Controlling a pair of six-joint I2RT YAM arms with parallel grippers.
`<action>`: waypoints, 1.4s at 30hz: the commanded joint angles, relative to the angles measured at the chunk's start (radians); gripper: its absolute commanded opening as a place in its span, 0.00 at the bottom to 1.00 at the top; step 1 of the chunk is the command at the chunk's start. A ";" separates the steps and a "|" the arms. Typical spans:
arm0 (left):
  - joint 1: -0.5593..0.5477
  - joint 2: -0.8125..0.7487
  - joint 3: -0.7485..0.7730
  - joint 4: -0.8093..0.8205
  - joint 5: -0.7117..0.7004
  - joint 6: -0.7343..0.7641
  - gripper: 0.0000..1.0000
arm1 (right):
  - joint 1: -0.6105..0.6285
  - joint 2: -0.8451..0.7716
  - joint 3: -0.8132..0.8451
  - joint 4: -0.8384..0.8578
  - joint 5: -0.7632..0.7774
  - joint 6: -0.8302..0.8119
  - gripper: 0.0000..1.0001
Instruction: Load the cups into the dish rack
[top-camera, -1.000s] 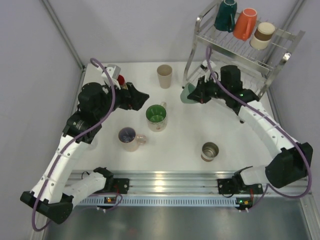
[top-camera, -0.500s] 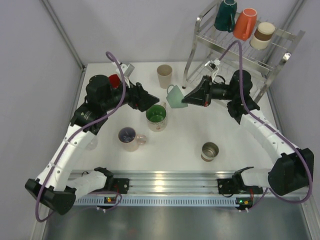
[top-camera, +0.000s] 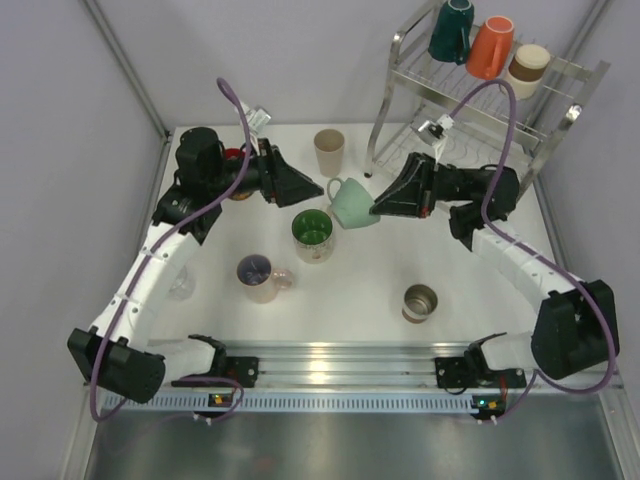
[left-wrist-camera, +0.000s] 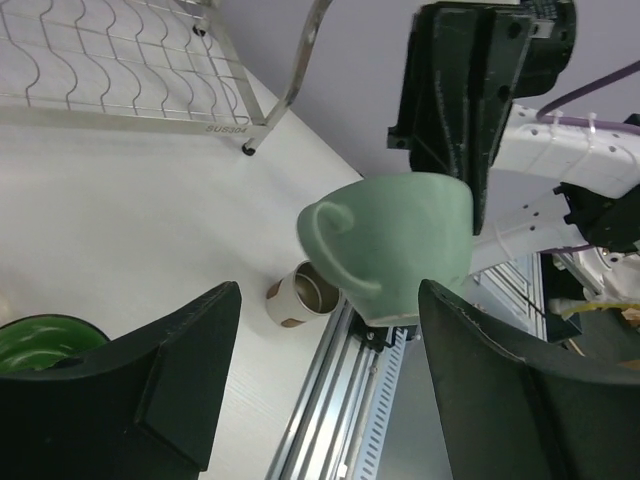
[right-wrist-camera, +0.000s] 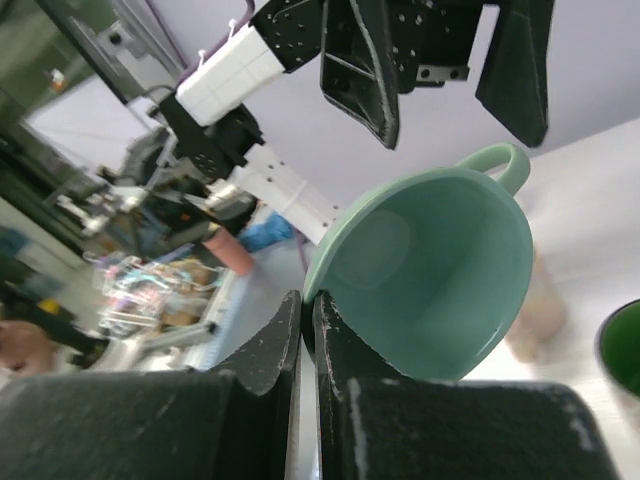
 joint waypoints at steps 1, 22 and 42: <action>0.015 0.015 0.026 0.126 0.105 -0.106 0.77 | 0.004 0.085 0.028 0.580 0.008 0.342 0.00; 0.016 -0.008 0.022 -0.048 0.050 0.156 0.81 | 0.007 0.123 0.061 0.583 0.050 0.404 0.00; -0.028 -0.255 -0.462 0.595 -0.035 1.007 0.75 | 0.014 0.144 0.110 0.583 0.221 0.820 0.00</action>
